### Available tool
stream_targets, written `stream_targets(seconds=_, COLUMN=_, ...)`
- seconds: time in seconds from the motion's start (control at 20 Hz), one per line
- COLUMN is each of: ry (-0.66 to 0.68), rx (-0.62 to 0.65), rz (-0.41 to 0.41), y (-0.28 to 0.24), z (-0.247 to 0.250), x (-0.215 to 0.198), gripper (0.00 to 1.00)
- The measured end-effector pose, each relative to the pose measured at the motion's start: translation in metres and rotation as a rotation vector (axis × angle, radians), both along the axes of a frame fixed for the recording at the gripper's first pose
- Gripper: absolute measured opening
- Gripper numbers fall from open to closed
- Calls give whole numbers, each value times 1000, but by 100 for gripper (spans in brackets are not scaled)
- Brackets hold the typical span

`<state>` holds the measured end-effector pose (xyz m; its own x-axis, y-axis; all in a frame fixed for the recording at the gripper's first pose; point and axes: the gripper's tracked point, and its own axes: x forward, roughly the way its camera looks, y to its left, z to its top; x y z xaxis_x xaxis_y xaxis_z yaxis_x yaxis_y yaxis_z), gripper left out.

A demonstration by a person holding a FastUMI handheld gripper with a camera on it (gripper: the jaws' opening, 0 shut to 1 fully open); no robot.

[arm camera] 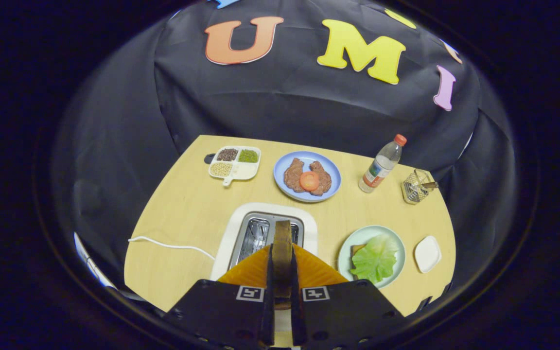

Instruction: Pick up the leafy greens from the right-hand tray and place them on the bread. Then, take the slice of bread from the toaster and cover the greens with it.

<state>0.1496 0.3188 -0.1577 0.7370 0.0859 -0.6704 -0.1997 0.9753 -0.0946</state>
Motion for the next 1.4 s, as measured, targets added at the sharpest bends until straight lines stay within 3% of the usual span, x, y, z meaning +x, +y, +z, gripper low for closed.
stream_targets(seconds=0.45, ry=-99, rx=89, rz=18, y=-35, z=73, x=-13, gripper=14)
stream_targets(seconds=0.6, ry=-106, rx=86, rz=-23, y=-73, z=77, x=-4, gripper=14)
stream_targets(seconds=1.05, ry=62, rx=110, rz=-202, y=-173, z=0, x=30, gripper=14)
stream_targets(seconds=1.4, ry=101, rx=221, rz=-169, y=-178, z=-51, x=53, gripper=14)
